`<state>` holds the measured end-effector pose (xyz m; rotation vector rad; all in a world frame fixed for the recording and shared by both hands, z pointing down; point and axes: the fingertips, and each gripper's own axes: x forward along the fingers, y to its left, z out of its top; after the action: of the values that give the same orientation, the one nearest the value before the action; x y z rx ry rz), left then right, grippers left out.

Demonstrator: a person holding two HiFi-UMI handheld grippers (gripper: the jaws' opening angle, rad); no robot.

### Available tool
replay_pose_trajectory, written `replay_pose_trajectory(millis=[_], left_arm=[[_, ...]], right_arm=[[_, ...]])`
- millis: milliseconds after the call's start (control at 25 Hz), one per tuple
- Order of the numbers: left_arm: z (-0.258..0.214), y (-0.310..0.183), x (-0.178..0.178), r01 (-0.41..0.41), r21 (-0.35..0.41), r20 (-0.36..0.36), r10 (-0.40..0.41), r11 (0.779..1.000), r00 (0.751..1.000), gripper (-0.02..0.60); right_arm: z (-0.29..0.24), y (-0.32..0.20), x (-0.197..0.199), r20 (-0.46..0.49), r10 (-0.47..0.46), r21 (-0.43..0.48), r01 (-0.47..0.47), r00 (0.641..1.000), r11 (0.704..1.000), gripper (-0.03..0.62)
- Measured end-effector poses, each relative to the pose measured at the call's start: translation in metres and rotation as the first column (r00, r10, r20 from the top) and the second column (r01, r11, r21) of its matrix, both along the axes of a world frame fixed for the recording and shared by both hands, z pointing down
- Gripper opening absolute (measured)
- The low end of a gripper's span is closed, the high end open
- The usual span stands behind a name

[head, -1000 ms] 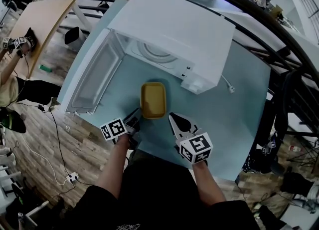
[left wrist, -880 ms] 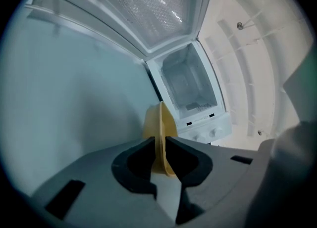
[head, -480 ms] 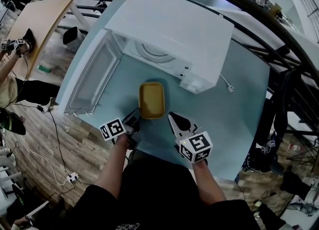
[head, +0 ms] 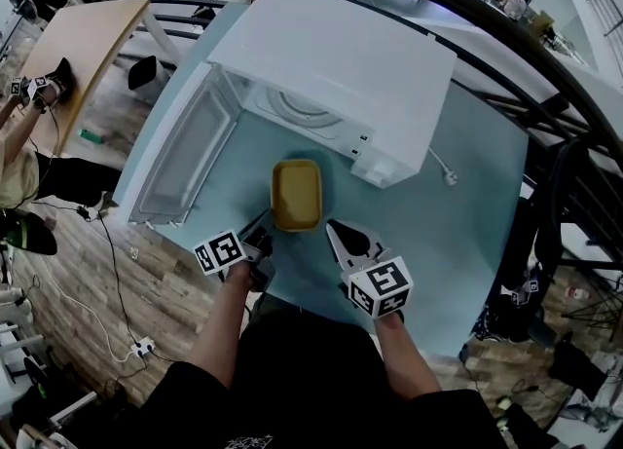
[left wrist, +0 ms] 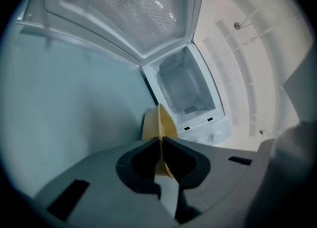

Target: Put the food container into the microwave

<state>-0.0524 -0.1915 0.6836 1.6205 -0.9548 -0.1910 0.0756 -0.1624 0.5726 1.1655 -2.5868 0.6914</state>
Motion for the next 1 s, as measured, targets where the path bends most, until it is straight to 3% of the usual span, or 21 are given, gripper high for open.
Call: replay_pose_trajectory(millis=[1000], left_arm=[[-0.059, -0.069, 0.014, 0.028, 0.118, 0.020, -0.031, 0.993, 0.999, 0.026]], right_arm=[[-0.019, -0.042, 0.001, 0.050, -0.009, 0.051, 0.007, 0.999, 0.999, 0.005]])
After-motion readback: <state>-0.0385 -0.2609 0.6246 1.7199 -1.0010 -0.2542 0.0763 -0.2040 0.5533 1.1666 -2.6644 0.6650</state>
